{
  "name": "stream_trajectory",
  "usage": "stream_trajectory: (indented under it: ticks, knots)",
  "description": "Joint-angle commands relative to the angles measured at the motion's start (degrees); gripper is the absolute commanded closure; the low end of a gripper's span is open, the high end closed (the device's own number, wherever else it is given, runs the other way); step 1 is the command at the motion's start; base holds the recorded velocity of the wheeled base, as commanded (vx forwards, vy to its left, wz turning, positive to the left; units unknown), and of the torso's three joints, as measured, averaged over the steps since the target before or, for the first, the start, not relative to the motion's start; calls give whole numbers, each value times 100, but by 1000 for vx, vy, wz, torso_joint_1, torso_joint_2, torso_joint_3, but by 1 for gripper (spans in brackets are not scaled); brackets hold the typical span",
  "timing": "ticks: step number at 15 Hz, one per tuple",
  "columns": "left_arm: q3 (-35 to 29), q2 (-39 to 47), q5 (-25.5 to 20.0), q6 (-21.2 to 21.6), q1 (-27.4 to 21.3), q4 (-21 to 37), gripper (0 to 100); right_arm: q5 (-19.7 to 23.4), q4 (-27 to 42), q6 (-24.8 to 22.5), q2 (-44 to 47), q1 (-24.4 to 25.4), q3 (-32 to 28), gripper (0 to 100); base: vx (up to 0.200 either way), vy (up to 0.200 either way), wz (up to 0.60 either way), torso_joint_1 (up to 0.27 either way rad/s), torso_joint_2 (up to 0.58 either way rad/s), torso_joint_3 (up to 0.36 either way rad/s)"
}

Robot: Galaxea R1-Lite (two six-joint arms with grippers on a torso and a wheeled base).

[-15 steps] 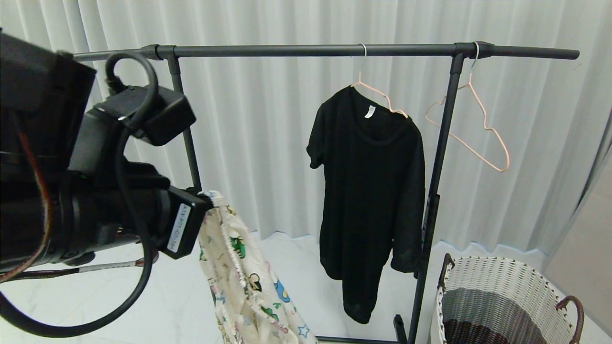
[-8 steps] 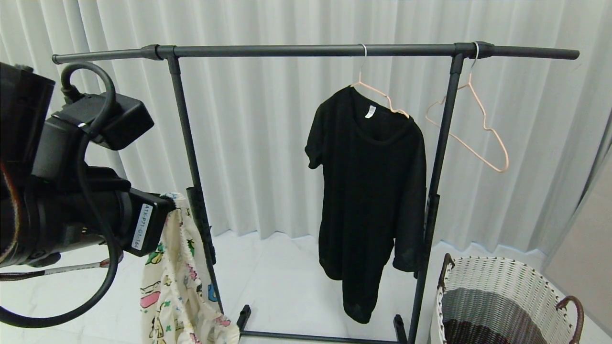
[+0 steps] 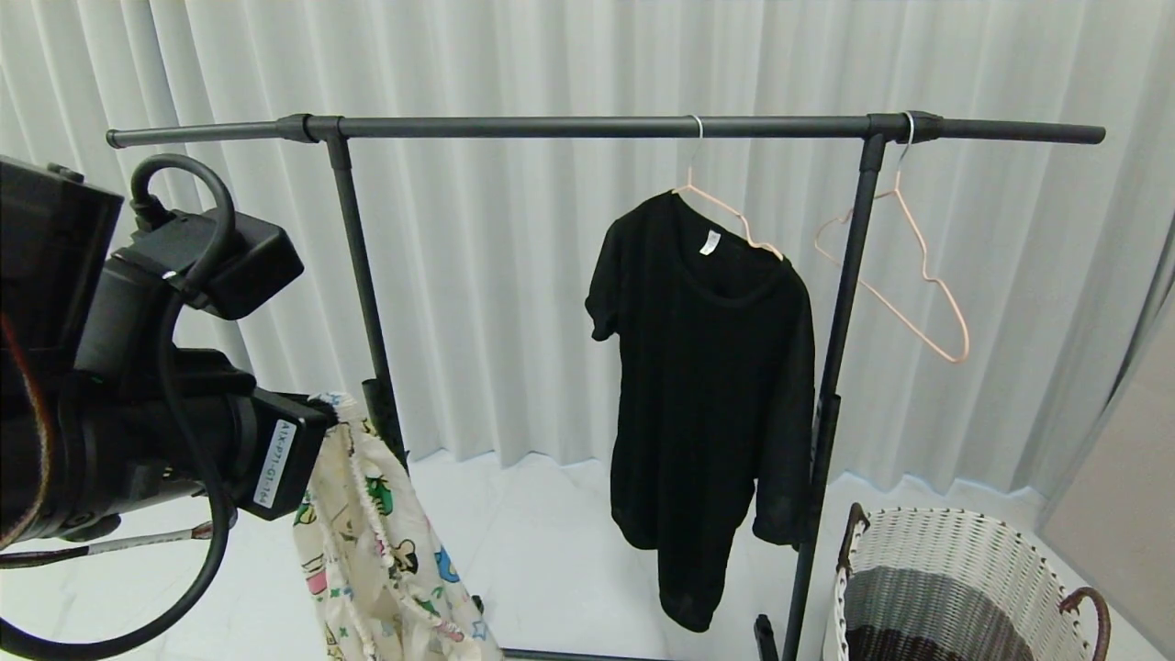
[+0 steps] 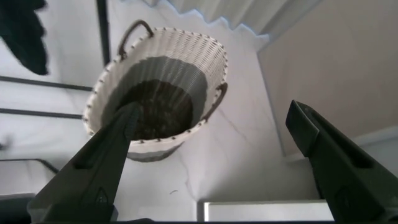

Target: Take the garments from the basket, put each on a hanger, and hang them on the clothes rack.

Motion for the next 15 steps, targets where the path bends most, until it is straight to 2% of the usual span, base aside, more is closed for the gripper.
stream_trajectory:
  ticks: [1,4,7,10,13,15]
  knots:
    - [10,-4,5,-9,-1,1,100,47,0,12,51,-17,-17,0,0,0,0,163,-452,-286]
    - [1,-21,84,17,43,-8,100,240,-52,20,297,-17,-281,0,0,0,0,176,-455,-282]
    - [10,-91,84,17,43,-8,100,328,-61,284,657,-17,-667,0,0,0,0,190,-466,-281]
    - [1,-127,93,17,43,-8,100,337,-360,284,842,-17,-702,0,0,0,0,207,-481,-284]
    - [19,-56,374,8,43,-544,100,319,-545,275,947,-17,-667,0,0,0,0,224,-505,-287]
    - [28,-65,445,17,43,-667,100,293,-694,275,991,-17,-658,0,0,0,0,229,-508,-283]
